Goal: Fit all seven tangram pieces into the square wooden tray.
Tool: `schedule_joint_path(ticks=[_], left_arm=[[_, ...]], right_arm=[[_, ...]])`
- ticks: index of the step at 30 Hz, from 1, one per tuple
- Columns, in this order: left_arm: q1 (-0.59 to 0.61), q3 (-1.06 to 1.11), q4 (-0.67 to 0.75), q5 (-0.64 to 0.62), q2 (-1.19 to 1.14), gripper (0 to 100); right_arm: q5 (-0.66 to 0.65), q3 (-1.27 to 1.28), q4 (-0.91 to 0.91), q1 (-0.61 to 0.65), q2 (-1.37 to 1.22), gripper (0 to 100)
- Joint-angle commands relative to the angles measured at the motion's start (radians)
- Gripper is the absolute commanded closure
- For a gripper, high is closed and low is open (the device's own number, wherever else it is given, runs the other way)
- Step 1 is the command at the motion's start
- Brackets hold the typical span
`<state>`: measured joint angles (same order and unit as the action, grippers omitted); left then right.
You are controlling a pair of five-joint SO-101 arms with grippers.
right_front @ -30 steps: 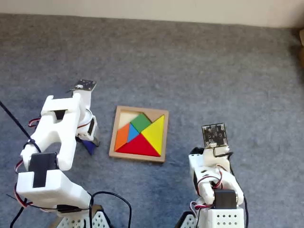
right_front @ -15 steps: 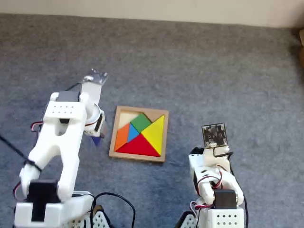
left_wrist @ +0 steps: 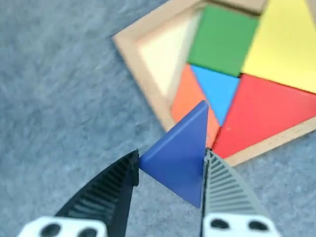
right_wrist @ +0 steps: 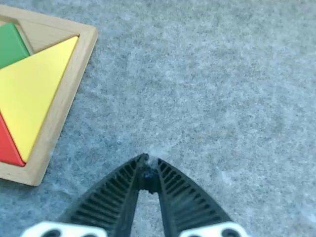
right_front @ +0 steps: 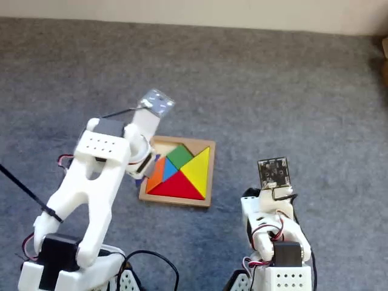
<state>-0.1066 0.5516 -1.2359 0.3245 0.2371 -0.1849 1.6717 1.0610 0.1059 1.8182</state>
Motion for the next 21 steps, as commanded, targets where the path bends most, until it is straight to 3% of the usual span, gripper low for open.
schedule_joint_path(ticks=[1, 5, 17, 21], left_arm=[[-0.025, -0.117, 0.003, 0.015, -0.021, 87], [-0.025, -0.254, -0.023, 0.015, -0.180, 87], [-0.073, -0.727, -0.295, 0.063, -0.559, 86], [-0.053, -0.826, -0.333, 0.060, -0.636, 77]], right_arm=[[0.002, 0.102, -0.004, -0.012, 0.019, 99.5], [0.002, 0.102, -0.004, -0.012, 0.019, 99.5], [0.002, 0.102, -0.004, -0.012, 0.019, 99.5], [0.002, 0.102, -0.004, -0.012, 0.019, 99.5]])
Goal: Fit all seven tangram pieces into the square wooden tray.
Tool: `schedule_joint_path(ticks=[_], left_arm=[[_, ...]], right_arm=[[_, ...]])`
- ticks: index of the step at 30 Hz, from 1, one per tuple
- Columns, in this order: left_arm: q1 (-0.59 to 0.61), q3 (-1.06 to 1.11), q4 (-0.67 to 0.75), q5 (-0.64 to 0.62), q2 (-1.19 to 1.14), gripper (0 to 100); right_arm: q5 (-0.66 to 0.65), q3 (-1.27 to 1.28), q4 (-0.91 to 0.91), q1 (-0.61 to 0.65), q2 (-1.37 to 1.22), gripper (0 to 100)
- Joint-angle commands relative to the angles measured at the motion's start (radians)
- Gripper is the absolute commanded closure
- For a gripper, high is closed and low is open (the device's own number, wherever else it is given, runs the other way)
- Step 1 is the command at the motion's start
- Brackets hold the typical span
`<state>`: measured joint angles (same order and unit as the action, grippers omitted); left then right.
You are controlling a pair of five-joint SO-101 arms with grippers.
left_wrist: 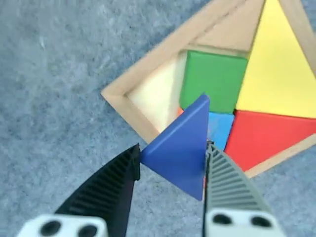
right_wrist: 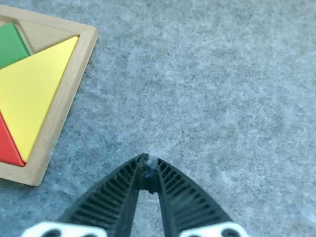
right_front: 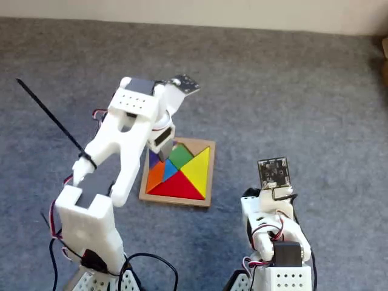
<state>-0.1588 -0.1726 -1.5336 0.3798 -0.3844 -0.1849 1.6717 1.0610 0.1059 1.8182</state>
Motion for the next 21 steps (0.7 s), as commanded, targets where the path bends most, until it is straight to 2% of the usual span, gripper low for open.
schedule_joint_path(ticks=[1, 11, 16, 21], left_arm=[[0.005, -0.124, -0.044, 0.005, -0.027, 75], [0.031, -0.231, -0.137, 0.005, -0.053, 73], [0.031, -0.220, -0.133, 0.005, -0.064, 79], [0.031, -0.171, -0.098, 0.005, -0.064, 80]], right_arm=[[0.002, 0.102, -0.004, -0.012, 0.019, 99.5], [0.002, 0.102, -0.004, -0.012, 0.019, 99.5], [0.002, 0.102, -0.004, -0.012, 0.019, 99.5], [0.002, 0.102, -0.004, -0.012, 0.019, 99.5]])
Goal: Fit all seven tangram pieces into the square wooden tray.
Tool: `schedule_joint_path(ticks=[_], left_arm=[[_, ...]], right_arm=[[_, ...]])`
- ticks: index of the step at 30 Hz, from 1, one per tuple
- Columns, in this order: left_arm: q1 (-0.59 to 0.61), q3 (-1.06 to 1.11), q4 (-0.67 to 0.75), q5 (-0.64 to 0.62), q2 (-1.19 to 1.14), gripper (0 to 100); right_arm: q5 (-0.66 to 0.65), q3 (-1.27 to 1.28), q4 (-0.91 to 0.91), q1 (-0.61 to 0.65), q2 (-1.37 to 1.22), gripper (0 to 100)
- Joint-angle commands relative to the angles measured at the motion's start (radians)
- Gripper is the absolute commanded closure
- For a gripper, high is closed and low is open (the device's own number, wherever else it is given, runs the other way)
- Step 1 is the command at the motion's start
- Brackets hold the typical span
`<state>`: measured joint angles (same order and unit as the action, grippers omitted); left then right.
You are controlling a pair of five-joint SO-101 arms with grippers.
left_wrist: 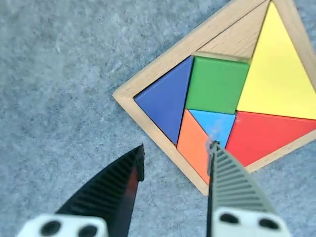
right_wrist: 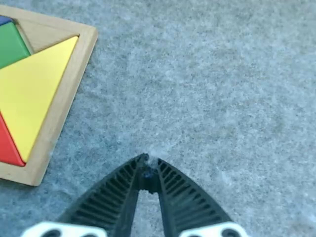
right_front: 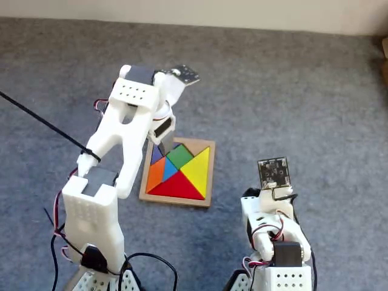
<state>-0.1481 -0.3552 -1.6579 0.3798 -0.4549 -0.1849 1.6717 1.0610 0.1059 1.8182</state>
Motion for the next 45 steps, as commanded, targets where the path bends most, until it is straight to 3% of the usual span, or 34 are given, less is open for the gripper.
schedule_joint_path(ticks=[1, 7, 13, 16, 20, 33, 45], left_arm=[[0.021, 0.027, 0.046, 0.005, 0.007, 80], [0.065, 0.059, 0.098, -0.006, 0.018, 80], [0.091, 0.101, 0.097, -0.140, 0.140, 81], [0.082, 0.188, 0.107, -0.138, 0.260, 88], [0.067, 0.363, 0.206, -0.141, 0.421, 100], [0.067, 1.145, 0.687, -0.144, 0.958, 100], [0.068, 1.586, 0.888, -0.144, 1.330, 100]], right_arm=[[0.002, 0.102, -0.004, -0.012, 0.019, 99.5], [0.002, 0.102, -0.004, -0.012, 0.019, 99.5], [0.002, 0.102, -0.004, -0.012, 0.019, 99.5], [0.002, 0.102, -0.004, -0.012, 0.019, 99.5], [0.002, 0.102, -0.004, -0.012, 0.019, 99.5], [0.002, 0.102, -0.004, -0.012, 0.019, 99.5], [0.002, 0.102, -0.004, -0.010, 0.019, 99.5]])
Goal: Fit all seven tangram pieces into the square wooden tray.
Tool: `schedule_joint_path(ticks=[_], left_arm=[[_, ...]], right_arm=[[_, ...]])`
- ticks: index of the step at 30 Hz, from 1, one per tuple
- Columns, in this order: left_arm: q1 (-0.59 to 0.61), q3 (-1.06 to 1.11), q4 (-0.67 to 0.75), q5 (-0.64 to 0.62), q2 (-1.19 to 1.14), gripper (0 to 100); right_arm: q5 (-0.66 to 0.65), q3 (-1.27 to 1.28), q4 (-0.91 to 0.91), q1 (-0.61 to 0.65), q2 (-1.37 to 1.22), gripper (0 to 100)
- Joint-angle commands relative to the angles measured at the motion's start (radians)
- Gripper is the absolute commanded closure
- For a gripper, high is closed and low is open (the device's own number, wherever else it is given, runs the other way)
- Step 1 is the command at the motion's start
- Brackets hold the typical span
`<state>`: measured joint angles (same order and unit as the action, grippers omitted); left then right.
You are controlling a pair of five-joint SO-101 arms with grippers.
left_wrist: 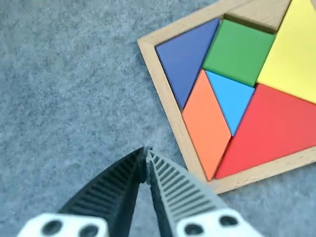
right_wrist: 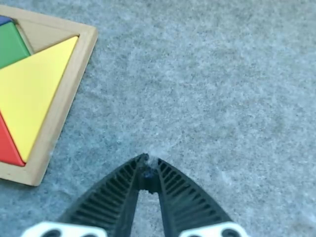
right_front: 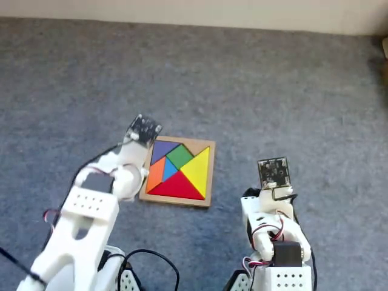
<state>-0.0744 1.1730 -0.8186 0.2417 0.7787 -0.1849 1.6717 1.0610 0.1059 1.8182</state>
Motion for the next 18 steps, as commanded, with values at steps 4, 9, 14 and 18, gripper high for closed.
schedule_joint_path(ticks=[4, 9, 14, 18], left_arm=[[-0.005, 0.165, 0.083, -0.006, 0.219, 100], [-0.001, 0.263, 0.084, -0.006, 0.357, 100], [0.068, 0.374, 0.084, -0.008, 0.499, 100], [0.116, 0.466, 0.084, -0.008, 0.642, 100]], right_arm=[[0.002, 0.102, 0.002, -0.007, 0.019, 99.5], [0.002, 0.102, 0.005, -0.007, 0.019, 99.5], [0.002, 0.102, 0.005, -0.008, 0.019, 99.5], [0.002, 0.102, 0.005, -0.008, 0.019, 99.5]])
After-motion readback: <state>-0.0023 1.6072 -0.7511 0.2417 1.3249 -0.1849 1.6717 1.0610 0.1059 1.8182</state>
